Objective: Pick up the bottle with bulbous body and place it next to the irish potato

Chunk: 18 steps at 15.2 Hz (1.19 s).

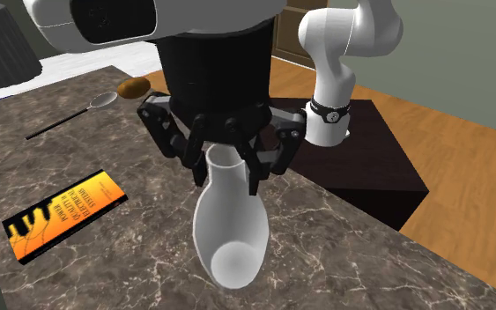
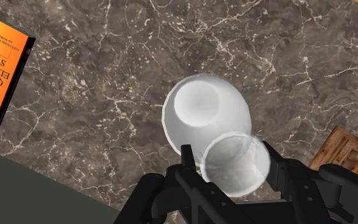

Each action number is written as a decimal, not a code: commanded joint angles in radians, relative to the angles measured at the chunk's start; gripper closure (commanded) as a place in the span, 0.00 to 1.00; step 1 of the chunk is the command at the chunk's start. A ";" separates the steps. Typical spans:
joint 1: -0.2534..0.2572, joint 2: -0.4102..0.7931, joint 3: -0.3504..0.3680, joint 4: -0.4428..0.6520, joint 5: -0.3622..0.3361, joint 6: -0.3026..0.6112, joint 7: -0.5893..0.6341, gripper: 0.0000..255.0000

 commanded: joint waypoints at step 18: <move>-0.040 -0.066 -0.035 0.119 -0.019 -0.181 -0.076 1.00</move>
